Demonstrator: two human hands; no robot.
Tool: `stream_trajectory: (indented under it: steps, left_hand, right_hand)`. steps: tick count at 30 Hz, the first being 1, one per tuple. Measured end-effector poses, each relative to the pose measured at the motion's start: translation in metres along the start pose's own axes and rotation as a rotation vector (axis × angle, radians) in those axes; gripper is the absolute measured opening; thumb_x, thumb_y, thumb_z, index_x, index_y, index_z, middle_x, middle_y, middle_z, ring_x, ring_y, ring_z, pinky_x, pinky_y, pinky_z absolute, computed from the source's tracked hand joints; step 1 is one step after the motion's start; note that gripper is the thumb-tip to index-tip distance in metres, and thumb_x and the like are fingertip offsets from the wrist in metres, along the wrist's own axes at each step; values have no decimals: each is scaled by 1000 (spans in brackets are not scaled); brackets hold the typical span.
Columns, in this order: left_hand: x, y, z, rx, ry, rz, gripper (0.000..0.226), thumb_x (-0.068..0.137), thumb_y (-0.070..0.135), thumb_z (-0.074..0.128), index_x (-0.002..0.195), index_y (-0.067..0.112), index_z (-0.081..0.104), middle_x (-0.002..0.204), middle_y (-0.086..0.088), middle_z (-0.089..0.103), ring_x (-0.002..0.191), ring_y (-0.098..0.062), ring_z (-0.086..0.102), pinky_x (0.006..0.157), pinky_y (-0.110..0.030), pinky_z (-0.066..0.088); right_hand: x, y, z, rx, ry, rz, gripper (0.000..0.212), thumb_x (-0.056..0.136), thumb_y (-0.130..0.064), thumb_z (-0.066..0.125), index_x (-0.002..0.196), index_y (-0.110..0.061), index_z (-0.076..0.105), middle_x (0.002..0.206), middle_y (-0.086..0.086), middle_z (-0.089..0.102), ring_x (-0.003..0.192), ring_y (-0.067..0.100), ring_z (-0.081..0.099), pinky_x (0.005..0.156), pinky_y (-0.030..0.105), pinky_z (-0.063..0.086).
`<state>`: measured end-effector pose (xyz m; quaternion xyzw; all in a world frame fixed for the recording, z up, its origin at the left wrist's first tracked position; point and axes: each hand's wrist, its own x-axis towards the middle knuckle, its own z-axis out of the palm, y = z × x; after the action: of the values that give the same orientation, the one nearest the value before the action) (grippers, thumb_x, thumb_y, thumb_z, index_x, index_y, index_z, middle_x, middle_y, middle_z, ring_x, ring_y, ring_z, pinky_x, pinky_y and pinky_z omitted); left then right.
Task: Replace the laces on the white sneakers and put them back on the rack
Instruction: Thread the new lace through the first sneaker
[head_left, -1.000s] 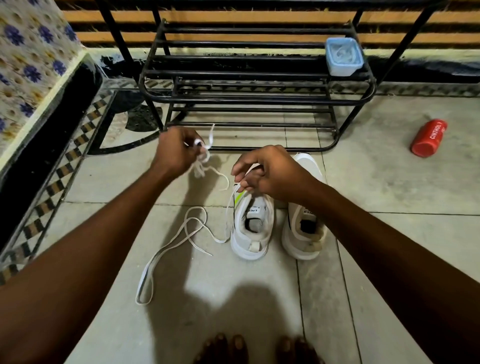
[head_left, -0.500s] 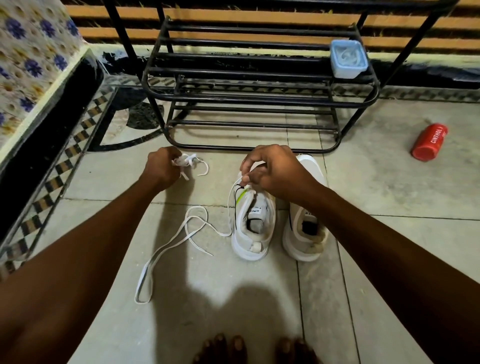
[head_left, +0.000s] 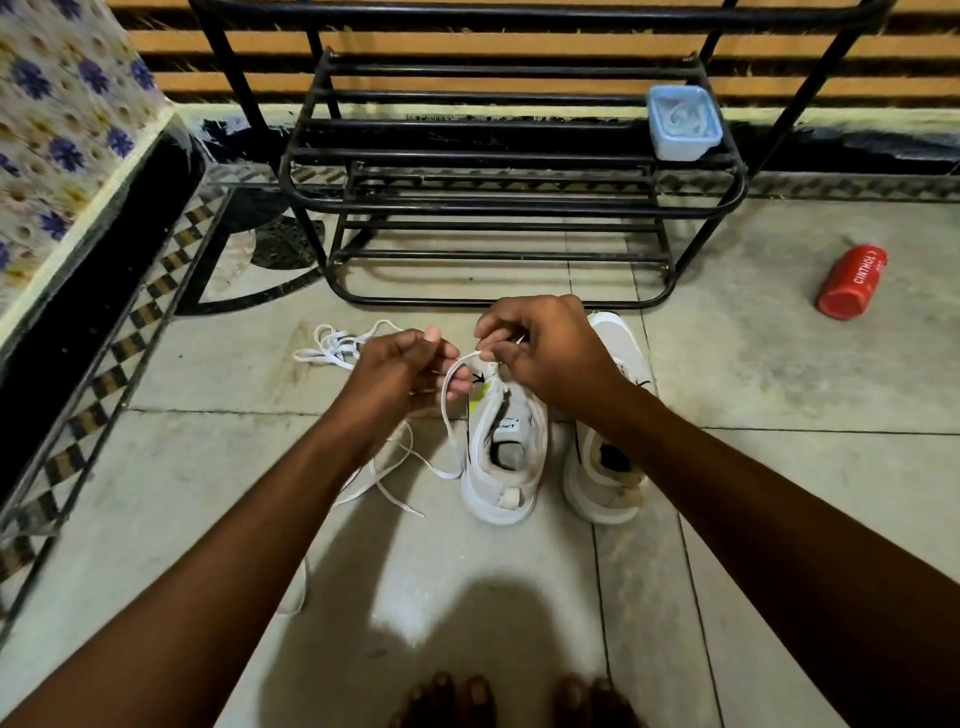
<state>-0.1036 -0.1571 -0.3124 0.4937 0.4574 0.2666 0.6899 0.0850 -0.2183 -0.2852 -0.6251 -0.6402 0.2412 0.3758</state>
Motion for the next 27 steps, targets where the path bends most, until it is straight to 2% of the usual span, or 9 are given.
stream_trajectory:
  steps: [2,5,9,11,15,19,22,25,27]
  left_hand:
    - [-7,-3,10,-66,-36,-41,27,104,29,59,106,2,65,92,-18,74,77,-29,71,68,-35,59]
    - [-7,-5,15,-31,-25,12,15,99,20,67,105,6,68,87,-10,72,58,-17,51,56,-26,38]
    - [-6,-4,19,86,29,74,7,92,13,74,97,12,79,71,3,70,52,-10,32,55,-26,25]
    - [-5,-2,23,128,57,85,10,90,9,76,99,6,79,63,7,68,47,-4,39,50,-20,29]
    - [3,-8,28,198,95,92,11,86,6,80,96,3,78,60,9,69,49,4,53,47,-9,37]
    - [16,-16,32,217,123,83,8,86,12,82,90,6,78,78,-8,77,58,-5,59,50,-18,43]
    - [33,-22,39,258,140,144,5,86,6,80,83,8,78,67,-3,71,61,-11,63,58,-22,50]
    - [52,-36,46,277,174,150,12,84,3,80,76,12,79,65,-5,71,64,-17,63,69,-32,54]
    - [60,-46,49,292,198,112,15,82,7,82,72,18,80,63,-3,70,61,-15,60,70,-32,52]
  right_hand:
    - [-2,4,-2,-18,41,18,12,82,-4,75,91,-13,73,73,-6,75,78,4,72,93,44,54]
    - [-4,8,-4,5,62,27,15,79,-13,78,90,-19,70,75,-10,76,80,5,73,96,53,51]
    - [-10,11,-4,59,84,22,20,80,-1,80,98,-8,72,81,-2,77,78,5,74,80,35,62]
    - [-15,12,-3,47,138,11,21,81,2,77,100,-6,72,82,0,76,74,6,73,73,28,62]
    - [-20,26,1,-38,229,92,14,81,-6,77,93,-11,71,76,-4,72,70,10,70,79,39,60]
    - [-28,36,6,-118,173,257,20,76,-18,83,90,-10,71,78,2,72,75,18,69,81,39,57]
    - [-32,35,12,-166,66,344,32,75,-27,83,98,-9,71,82,7,74,81,24,70,83,37,56]
    - [-30,35,20,-210,54,358,31,73,-24,80,94,-4,68,79,9,71,79,27,66,75,39,55]
    - [-26,38,25,-239,54,386,29,72,-22,76,90,-3,65,78,10,66,76,29,62,70,41,55]
